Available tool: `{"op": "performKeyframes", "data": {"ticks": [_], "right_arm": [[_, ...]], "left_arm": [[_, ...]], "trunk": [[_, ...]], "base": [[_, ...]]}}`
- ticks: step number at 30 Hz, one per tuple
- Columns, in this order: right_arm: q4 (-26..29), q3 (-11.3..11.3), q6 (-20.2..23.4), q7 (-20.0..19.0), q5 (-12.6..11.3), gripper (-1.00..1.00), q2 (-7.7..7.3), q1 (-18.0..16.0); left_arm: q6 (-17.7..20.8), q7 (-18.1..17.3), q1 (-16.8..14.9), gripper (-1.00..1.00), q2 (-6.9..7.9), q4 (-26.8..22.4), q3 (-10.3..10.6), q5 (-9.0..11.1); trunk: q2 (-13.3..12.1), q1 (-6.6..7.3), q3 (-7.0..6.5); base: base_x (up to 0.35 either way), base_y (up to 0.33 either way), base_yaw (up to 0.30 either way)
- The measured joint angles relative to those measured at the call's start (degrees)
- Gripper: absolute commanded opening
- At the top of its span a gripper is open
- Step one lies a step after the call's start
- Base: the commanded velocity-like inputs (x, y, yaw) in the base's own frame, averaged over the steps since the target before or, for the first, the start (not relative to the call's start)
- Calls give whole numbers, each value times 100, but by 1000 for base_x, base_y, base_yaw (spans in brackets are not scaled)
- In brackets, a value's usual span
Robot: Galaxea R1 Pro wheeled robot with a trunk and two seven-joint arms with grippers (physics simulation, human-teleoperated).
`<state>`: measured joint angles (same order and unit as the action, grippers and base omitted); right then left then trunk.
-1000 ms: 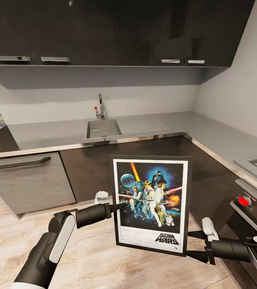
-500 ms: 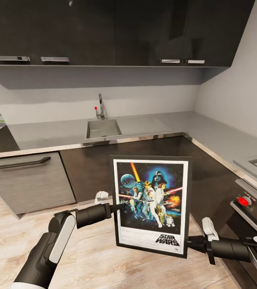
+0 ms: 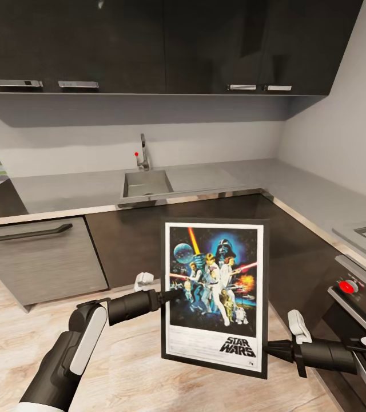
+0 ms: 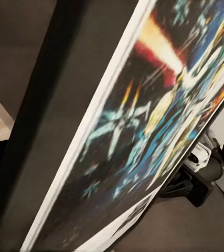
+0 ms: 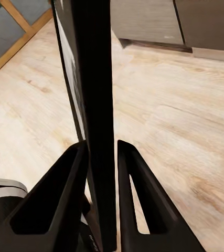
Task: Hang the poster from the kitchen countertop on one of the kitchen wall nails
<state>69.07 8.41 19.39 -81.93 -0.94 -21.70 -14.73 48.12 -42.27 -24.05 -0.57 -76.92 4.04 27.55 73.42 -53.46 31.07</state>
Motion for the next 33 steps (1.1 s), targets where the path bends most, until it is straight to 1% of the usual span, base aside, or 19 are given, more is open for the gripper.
{"op": "performKeyframes", "data": {"ticks": [16,22,24,25,26,27,28,29,30,31,33], "right_arm": [[2,8,7,15,1,-100,-4,0],[1,17,6,15,1,-100,-8,0],[1,25,4,15,1,-100,-8,0],[0,30,4,15,2,-100,-9,0],[0,33,4,15,2,-100,-9,0],[0,39,4,15,2,-100,-9,0],[0,42,3,15,2,-100,-9,0],[0,46,1,15,0,-100,-9,0],[0,47,1,15,-1,-100,-9,0],[0,49,0,15,-3,-100,-9,0],[0,51,0,15,-4,-100,-9,0]], "left_arm": [[-7,3,0,100,41,3,-87,-6],[3,-25,0,100,66,3,-347,-12],[7,-24,0,100,130,2,-439,-4],[7,-27,0,100,213,1,-481,-2],[8,-30,0,100,263,-1,-498,2],[8,-33,0,100,357,-3,-523,7],[9,-35,0,100,405,-3,-535,11],[9,-37,0,100,493,-4,-575,14],[10,-37,0,100,536,-5,-608,17],[9,-38,0,100,600,-2,-694,18],[10,-42,0,100,646,-1,-800,21]], "trunk": [[0,0,0],[0,0,0],[0,0,0],[0,0,0],[0,0,0],[0,0,0],[0,0,0],[0,0,0],[0,0,0],[0,0,0],[0,0,0]], "base": [[0,0,0],[0,0,0],[0,0,0],[0,0,0],[0,0,0],[0,0,0],[0,0,0],[0,0,0],[0,0,0],[0,0,0],[0,0,0]]}}
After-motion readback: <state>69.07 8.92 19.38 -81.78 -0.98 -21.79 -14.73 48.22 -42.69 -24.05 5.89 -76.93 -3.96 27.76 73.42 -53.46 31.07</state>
